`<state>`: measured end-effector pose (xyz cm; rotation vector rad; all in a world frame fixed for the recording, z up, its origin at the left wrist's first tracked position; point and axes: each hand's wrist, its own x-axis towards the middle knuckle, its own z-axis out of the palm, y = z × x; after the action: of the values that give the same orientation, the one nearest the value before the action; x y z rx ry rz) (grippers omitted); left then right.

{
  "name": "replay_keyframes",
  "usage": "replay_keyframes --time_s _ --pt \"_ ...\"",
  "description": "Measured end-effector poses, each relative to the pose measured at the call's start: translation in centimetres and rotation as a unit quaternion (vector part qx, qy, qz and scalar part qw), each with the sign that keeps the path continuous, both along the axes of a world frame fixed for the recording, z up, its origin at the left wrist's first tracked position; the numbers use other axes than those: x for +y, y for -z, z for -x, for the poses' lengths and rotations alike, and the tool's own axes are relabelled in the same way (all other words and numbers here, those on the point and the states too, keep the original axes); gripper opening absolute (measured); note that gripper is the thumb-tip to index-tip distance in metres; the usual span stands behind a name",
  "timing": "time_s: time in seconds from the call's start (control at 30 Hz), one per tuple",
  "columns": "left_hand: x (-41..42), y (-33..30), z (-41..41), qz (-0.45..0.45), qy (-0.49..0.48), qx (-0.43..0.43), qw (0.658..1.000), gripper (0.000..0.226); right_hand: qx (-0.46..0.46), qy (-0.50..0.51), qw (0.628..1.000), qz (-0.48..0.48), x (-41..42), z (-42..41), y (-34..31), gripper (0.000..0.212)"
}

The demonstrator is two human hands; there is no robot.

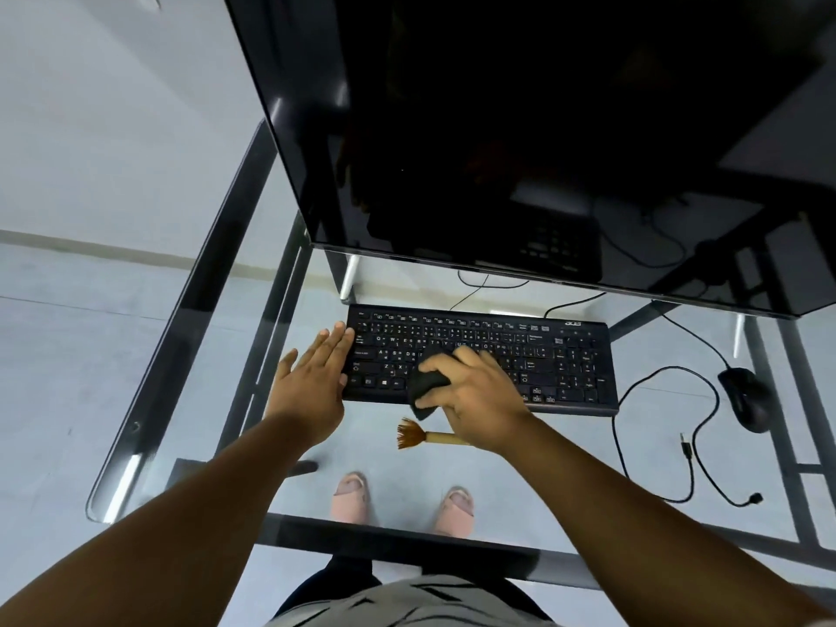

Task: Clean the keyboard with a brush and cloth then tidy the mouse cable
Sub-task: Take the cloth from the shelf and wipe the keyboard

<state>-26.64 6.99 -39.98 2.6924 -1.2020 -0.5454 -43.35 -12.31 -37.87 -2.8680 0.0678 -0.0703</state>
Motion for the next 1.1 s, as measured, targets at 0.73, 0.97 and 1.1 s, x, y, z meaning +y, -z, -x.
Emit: replay_keyframes --time_s 0.73,0.97,1.1 --pt "1.0 0.1 -1.3 -0.007 0.046 0.024 0.999 0.064 0.023 0.310 0.945 -0.102 1.4 -8.7 0.4 0.039" --pt "1.0 -0.3 -1.9 -0.023 0.067 0.017 0.997 0.065 0.063 0.311 0.943 -0.103 1.8 -10.6 -0.2 0.043" --pt "1.1 -0.2 -1.8 -0.021 0.061 0.024 0.998 0.065 0.068 0.284 0.948 -0.125 2.9 -11.6 -0.3 0.051"
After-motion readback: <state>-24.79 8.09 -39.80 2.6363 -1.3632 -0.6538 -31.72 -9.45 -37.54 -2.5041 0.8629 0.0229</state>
